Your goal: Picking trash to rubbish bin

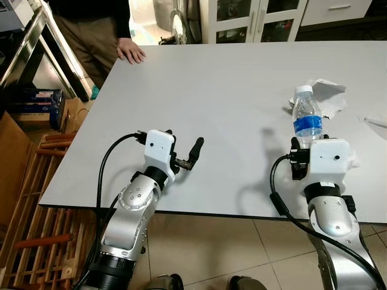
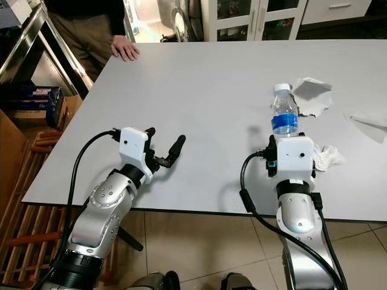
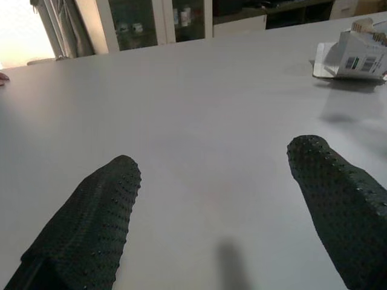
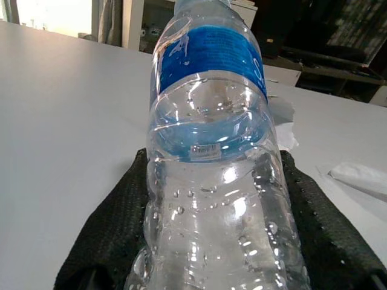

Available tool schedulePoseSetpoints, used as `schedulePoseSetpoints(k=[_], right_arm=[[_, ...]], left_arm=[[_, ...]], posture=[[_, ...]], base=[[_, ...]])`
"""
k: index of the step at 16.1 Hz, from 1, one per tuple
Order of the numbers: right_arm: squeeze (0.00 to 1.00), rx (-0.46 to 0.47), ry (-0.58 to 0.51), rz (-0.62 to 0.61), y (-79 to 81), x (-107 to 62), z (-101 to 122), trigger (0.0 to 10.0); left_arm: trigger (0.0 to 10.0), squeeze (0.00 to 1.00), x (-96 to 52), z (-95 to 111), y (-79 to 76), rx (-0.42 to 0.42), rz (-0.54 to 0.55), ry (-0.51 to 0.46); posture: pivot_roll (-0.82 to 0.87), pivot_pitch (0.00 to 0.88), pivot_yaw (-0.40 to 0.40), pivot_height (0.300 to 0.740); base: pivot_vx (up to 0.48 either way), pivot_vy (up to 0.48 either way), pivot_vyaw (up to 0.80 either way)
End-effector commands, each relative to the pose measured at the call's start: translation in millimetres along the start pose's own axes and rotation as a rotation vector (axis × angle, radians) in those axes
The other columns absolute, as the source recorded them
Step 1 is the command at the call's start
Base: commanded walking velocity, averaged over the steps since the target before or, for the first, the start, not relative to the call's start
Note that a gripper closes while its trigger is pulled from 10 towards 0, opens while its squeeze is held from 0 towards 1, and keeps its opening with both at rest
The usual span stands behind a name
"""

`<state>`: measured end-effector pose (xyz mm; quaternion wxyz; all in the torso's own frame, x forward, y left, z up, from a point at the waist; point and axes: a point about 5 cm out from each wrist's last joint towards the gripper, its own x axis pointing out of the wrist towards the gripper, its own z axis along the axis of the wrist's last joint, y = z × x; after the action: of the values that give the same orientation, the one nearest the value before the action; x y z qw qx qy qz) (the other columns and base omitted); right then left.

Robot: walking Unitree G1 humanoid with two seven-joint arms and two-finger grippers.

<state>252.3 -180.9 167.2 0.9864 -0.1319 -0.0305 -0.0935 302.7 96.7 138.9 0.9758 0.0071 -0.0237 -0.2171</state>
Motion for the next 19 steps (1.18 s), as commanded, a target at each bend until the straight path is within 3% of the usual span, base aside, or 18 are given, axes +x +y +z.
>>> schedulePoseSetpoints(k=[1, 19], right_arm=[[0.00, 0.005, -0.010, -0.003, -0.6, 1.1, 0.8, 10.0], [0.00, 0.023, -0.008, -0.004, 4.8, 4.5, 0.6, 10.0]], left_arm=[[10.0, 0.00, -0.7, 0.6, 0.8, 0.013, -0.010, 0.010], [10.0, 0.00, -2.6, -2.6, -3.4, 0.014, -0.045, 0.035]], posture=[[-0.13, 0.102, 0.090, 0.740], [-0.12, 0.111, 0.094, 0.740]], base=[[0.000, 0.000, 0.00], [-0.295, 0.000, 0.00]])
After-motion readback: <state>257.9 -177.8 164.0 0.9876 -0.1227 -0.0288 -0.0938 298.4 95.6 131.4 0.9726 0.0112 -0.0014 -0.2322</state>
